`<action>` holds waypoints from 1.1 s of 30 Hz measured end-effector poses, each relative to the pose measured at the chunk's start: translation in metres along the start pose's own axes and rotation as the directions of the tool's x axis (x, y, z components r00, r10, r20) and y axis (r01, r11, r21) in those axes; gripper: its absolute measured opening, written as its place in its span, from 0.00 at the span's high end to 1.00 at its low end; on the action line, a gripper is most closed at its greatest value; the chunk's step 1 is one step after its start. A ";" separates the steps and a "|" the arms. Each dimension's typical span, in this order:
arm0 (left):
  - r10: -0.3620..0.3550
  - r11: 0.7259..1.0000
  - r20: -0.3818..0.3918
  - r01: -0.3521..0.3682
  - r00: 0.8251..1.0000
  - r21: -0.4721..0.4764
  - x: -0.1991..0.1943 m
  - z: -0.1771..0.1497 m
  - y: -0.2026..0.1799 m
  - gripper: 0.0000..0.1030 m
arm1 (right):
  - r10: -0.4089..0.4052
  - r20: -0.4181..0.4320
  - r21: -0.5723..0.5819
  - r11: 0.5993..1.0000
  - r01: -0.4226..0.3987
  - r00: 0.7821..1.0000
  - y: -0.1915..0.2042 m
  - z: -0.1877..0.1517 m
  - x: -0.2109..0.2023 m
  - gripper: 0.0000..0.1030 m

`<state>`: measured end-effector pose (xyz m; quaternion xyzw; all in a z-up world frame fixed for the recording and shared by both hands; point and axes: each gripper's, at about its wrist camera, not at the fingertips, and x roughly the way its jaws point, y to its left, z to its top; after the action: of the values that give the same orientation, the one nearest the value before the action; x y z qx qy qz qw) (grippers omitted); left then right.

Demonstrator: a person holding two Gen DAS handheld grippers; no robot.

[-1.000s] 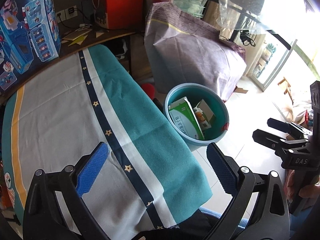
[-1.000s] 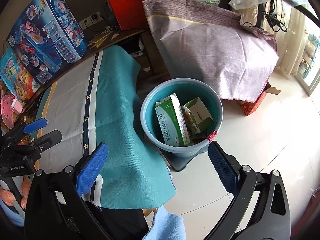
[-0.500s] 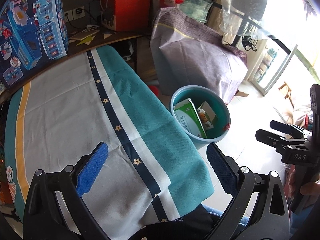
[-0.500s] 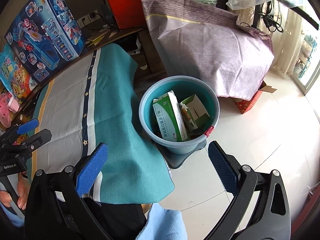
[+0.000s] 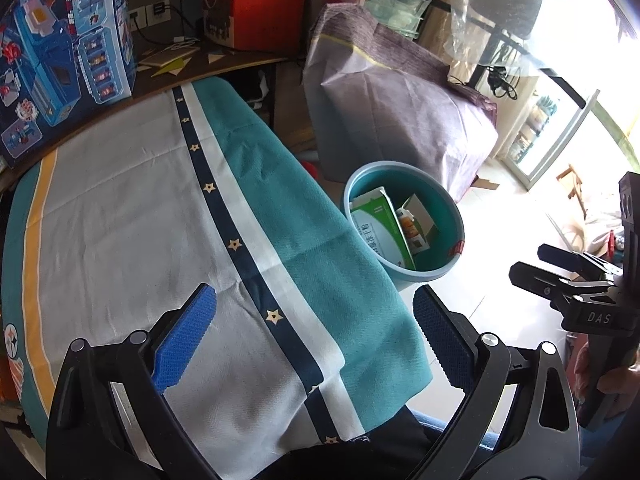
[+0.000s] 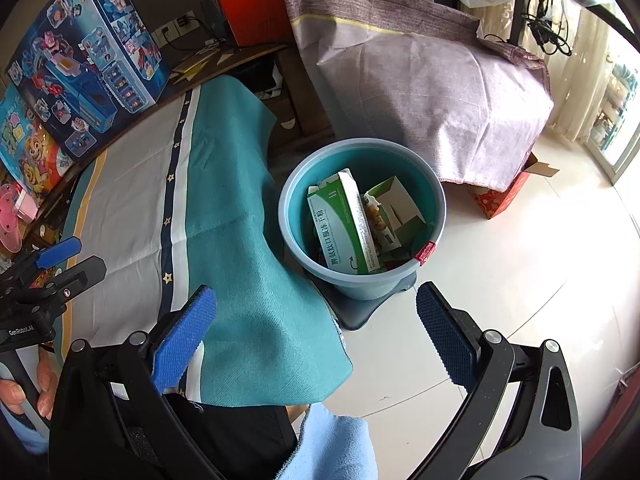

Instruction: Collect trash

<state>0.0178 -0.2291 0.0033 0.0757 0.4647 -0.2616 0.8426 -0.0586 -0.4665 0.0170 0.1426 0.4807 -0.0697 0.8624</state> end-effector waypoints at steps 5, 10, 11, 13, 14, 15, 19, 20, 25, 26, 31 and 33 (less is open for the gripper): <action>-0.014 1.000 0.005 0.014 1.000 0.007 0.002 -0.002 0.000 0.04 | -0.003 -0.011 0.008 1.000 0.003 1.000 -0.003 -0.002 0.006 0.07; 0.014 1.000 0.009 -0.014 1.000 0.014 0.005 -0.005 0.001 0.04 | -0.013 -0.017 0.008 1.000 0.013 1.000 -0.004 -0.002 0.009 0.07; 0.017 1.000 0.012 -0.017 1.000 0.015 0.004 -0.005 0.002 0.04 | -0.015 -0.017 0.007 1.000 0.015 1.000 -0.004 -0.003 0.009 0.07; 0.024 1.000 0.019 -0.025 1.000 0.020 0.003 -0.005 0.002 0.04 | -0.019 -0.018 0.004 1.000 0.019 1.000 -0.003 -0.003 0.009 0.07; 0.026 0.999 0.020 -0.026 0.999 0.022 0.002 -0.005 0.002 0.04 | -0.018 -0.018 0.005 1.000 0.018 1.000 -0.003 -0.003 0.009 0.07; 0.029 0.999 0.022 -0.029 0.999 0.023 0.002 -0.006 0.002 0.04 | -0.019 -0.018 0.003 1.000 0.019 1.000 -0.003 -0.003 0.010 0.07; 0.033 0.999 0.023 -0.033 0.999 0.022 0.003 -0.007 0.003 0.04 | -0.024 -0.021 0.000 1.000 0.024 0.999 -0.002 -0.003 0.012 0.07; 0.034 0.999 0.024 -0.034 0.999 0.021 0.003 -0.008 0.003 0.04 | -0.025 -0.023 -0.002 1.000 0.025 0.999 -0.002 -0.002 0.013 0.07; 0.041 0.999 0.025 -0.042 0.999 0.016 0.004 -0.009 0.007 0.04 | -0.035 -0.034 -0.004 0.999 0.035 0.999 -0.001 -0.002 0.018 0.07; 0.046 0.999 0.025 -0.047 0.999 0.015 0.005 -0.009 0.007 0.04 | -0.036 -0.037 -0.004 0.999 0.036 0.999 -0.001 -0.002 0.019 0.07; 0.053 0.999 0.017 -0.053 0.998 0.011 0.008 -0.010 0.009 0.04 | -0.039 -0.041 -0.007 0.999 0.039 0.998 0.001 -0.002 0.022 0.07; 0.055 0.998 0.016 -0.055 0.998 0.009 0.008 -0.011 0.009 0.04 | -0.041 -0.042 -0.009 0.999 0.041 0.998 0.001 -0.002 0.022 0.07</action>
<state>0.0180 -0.2206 -0.0102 0.0903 0.4546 -0.2412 0.8526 -0.0485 -0.4641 -0.0027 0.1306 0.5017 -0.0824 0.8511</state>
